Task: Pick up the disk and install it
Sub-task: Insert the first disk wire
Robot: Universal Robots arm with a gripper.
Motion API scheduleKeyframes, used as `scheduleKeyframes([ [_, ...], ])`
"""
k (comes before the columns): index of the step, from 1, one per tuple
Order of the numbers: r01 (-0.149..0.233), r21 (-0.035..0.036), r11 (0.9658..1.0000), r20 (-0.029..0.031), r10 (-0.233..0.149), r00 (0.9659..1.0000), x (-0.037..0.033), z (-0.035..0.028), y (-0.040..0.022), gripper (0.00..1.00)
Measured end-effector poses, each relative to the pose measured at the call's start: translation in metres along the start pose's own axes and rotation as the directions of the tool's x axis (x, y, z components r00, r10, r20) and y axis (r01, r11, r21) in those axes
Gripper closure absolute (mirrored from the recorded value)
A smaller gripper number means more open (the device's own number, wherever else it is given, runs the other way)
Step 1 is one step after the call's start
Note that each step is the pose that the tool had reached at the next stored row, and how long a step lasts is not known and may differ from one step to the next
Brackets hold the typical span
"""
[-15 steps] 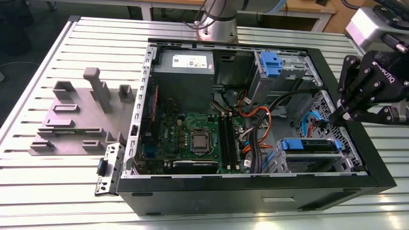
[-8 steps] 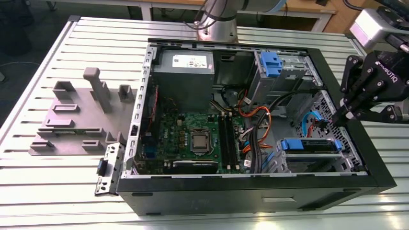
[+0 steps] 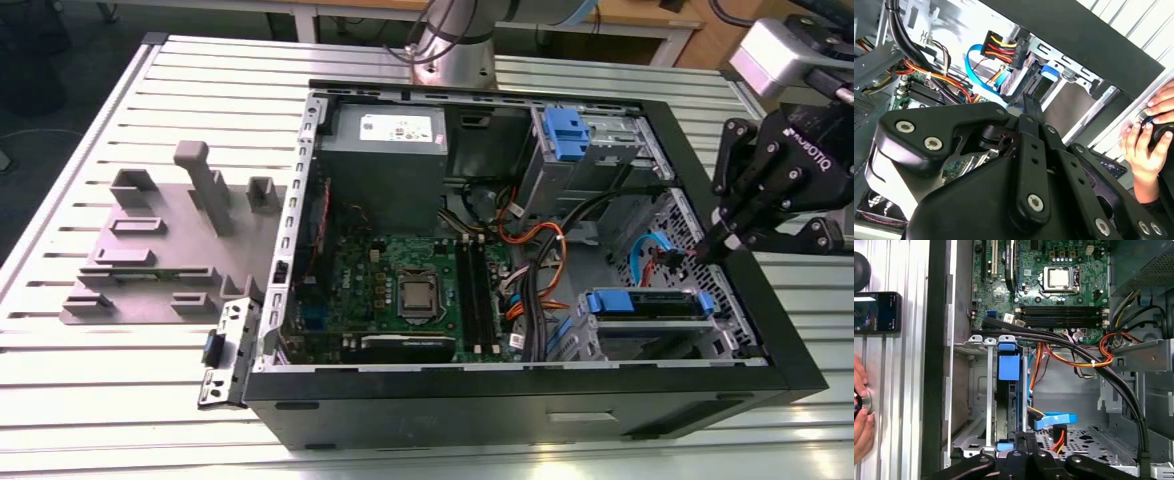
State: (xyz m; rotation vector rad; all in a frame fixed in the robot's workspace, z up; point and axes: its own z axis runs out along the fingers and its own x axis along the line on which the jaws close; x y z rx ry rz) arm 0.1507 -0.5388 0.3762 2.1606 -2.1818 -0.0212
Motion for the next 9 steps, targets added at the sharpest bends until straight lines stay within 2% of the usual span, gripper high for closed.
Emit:
scheduleKeyframes([
  [5,0.002,-0.0003,1.0,0.0,-0.002,1.0,-0.0038,0.0012,-0.003,0.89],
  [9,0.009,-0.0001,1.0,-0.0036,-0.009,1.0,-0.0056,0.0036,-0.0043,0.89],
])
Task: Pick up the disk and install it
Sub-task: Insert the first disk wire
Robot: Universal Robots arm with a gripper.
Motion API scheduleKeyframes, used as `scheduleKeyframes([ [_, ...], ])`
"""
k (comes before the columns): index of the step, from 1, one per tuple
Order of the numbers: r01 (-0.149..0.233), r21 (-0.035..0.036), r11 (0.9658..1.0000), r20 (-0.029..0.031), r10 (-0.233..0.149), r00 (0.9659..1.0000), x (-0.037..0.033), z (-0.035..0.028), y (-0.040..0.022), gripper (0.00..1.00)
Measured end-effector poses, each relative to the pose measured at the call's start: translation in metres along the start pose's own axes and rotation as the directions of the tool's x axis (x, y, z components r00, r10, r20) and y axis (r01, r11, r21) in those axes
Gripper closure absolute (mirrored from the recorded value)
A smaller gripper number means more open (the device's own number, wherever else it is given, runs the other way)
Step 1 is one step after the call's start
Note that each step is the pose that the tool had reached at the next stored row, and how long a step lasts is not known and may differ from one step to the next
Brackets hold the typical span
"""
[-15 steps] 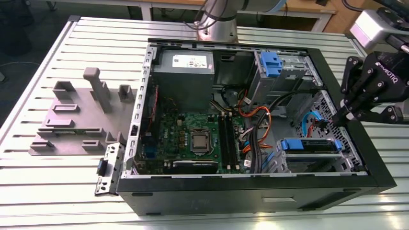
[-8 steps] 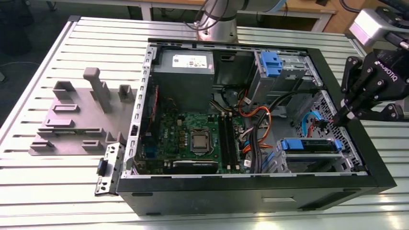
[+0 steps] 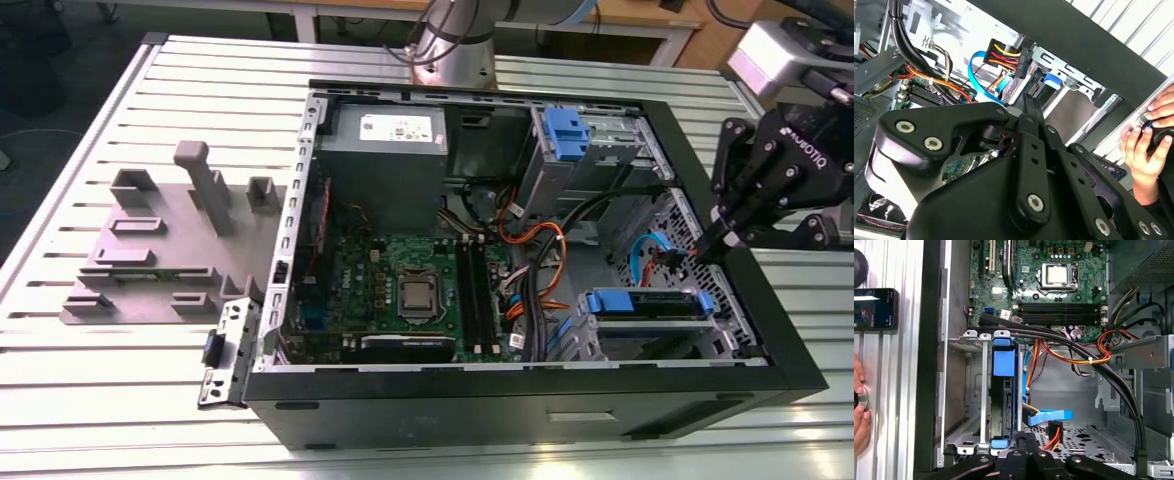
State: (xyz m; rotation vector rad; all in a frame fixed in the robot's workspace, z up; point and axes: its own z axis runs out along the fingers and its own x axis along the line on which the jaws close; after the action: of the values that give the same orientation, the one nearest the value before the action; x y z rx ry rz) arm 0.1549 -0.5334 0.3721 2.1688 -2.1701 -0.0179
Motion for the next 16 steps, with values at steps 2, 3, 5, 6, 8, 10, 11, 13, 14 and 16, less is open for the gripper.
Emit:
scheduleKeyframes([
  [2,0.014,0.0007,0.9999,-0.0011,-0.014,0.9999,-0.0003,0.0004,-0.0001,0.89],
  [3,0.019,0.0009,0.9998,-0.0015,-0.019,0.9998,-0.0006,0.0007,-0.0001,0.89],
  [5,0.023,0.0011,0.9997,-0.0017,-0.023,0.9997,-0.0018,0.0012,-0.0008,0.89],
  [6,0.023,0.001,0.9997,-0.0016,-0.023,0.9997,-0.0032,0.0015,-0.0013,0.89],
  [8,0.023,0.0006,0.9997,-0.0025,-0.023,0.9997,-0.0074,0.002,-0.0022,0.89],
  [10,0.023,0.0005,0.9997,-0.0044,-0.023,0.9997,-0.0109,0.0029,-0.003,0.89],
  [11,0.022,0.0004,0.9998,-0.0073,-0.022,0.9997,-0.0123,0.0037,-0.0033,0.89],
  [13,0.022,0.0001,0.9998,-0.0192,-0.022,0.9996,-0.0145,0.0053,-0.0036,0.89],
  [14,0.021,0.0,0.9998,-0.0277,-0.021,0.9994,-0.0154,0.0061,-0.0038,0.89],
  [16,0.021,-0.0003,0.9998,-0.0431,-0.021,0.9989,-0.0173,0.0072,-0.0042,0.89],
])
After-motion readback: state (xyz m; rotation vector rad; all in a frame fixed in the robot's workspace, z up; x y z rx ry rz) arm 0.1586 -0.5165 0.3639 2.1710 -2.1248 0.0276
